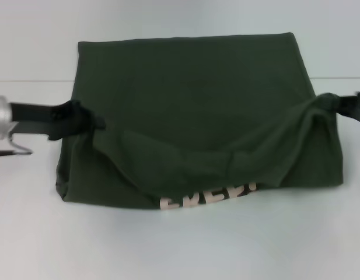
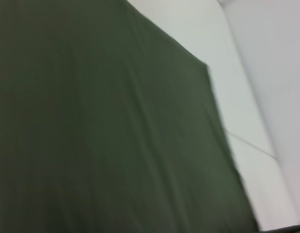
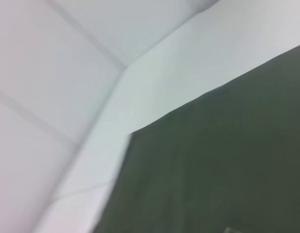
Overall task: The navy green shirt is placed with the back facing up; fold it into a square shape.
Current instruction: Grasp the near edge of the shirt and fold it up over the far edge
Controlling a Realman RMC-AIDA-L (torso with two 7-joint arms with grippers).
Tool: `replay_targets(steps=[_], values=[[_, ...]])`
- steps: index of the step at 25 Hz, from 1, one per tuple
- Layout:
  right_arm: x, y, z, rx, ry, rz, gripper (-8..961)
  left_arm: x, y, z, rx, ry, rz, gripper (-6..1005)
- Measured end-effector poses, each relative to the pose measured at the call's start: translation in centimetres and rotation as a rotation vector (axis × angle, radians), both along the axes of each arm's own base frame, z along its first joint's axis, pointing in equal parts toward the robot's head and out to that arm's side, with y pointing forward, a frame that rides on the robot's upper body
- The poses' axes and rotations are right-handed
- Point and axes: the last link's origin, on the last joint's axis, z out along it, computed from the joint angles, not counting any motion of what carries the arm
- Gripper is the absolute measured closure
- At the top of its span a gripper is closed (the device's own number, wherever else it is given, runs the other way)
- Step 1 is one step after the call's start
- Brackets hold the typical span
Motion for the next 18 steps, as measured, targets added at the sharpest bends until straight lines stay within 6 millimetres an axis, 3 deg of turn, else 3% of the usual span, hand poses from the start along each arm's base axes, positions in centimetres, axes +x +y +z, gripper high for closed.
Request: replay_targets(steps=[4, 10, 18], values=[[0.5, 3.1, -3.0, 0.102, -0.152, -0.087, 864, 0.0, 2.2, -2.1, 0.083, 0.118, 0.028, 927], [0.2, 4.8, -5.2, 0.163, -0.275, -0.124, 856, 0.5, 3.3, -3.9, 0.133, 0.271, 0.002, 923], [-1.3, 6.4, -2.7, 0.248, -0.273, -0.093, 847, 0.5, 4.3, -0.9, 0.275, 0.296, 0.025, 919]])
